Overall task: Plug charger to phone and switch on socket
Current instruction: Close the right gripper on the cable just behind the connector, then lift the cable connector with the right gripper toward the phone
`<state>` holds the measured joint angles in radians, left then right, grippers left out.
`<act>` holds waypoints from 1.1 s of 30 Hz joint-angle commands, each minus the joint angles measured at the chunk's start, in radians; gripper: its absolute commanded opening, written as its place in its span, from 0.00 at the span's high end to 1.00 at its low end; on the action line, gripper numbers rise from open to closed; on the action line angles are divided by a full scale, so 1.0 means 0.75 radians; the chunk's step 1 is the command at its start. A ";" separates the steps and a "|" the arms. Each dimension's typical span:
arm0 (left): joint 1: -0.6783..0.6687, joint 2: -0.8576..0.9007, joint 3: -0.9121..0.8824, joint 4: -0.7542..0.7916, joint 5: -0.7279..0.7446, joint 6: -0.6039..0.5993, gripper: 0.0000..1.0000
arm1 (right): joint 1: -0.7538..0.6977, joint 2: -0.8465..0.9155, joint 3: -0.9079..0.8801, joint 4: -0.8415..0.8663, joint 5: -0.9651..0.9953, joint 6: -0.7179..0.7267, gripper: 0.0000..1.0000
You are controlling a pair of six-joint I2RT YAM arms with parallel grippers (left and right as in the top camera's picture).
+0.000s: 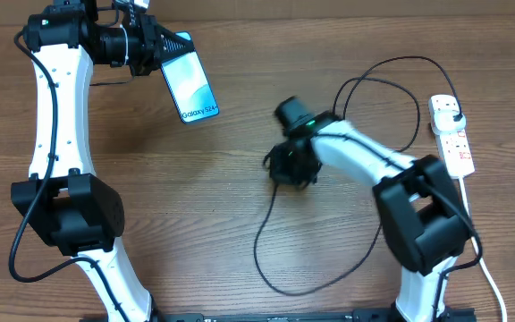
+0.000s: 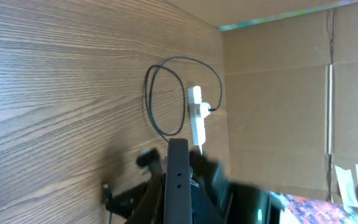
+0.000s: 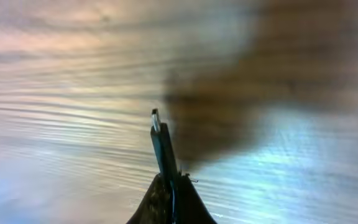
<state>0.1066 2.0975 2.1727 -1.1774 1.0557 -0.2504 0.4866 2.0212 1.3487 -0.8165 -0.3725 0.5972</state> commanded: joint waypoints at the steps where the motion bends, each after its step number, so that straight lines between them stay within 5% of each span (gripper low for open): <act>1: -0.003 0.009 0.015 0.020 0.123 0.024 0.96 | -0.114 -0.002 0.029 0.089 -0.603 -0.177 0.96; 7: -0.003 0.009 0.015 0.161 0.296 -0.065 0.96 | -0.228 -0.002 0.029 0.383 -1.236 -0.250 0.96; 11: -0.003 0.009 0.015 0.420 0.369 -0.290 0.96 | -0.237 -0.002 0.029 0.639 -1.546 -0.233 0.96; 15: -0.002 0.009 0.015 0.718 0.375 -0.613 0.96 | -0.227 -0.002 0.029 0.730 -1.596 -0.196 0.96; 20: -0.004 0.009 0.015 0.975 0.373 -0.791 0.96 | -0.228 -0.004 0.029 0.835 -1.596 -0.086 0.96; 26: -0.012 0.009 0.015 1.068 0.357 -0.839 0.96 | -0.227 -0.009 0.029 1.209 -1.595 0.266 0.96; 33: -0.012 0.009 0.015 1.068 0.351 -0.869 0.96 | -0.222 -0.010 0.029 2.102 -1.478 1.049 0.96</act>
<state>0.1047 2.0987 2.1689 -0.3824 1.2987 -0.8627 0.3122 2.0224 1.3544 0.6025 -1.5192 1.0290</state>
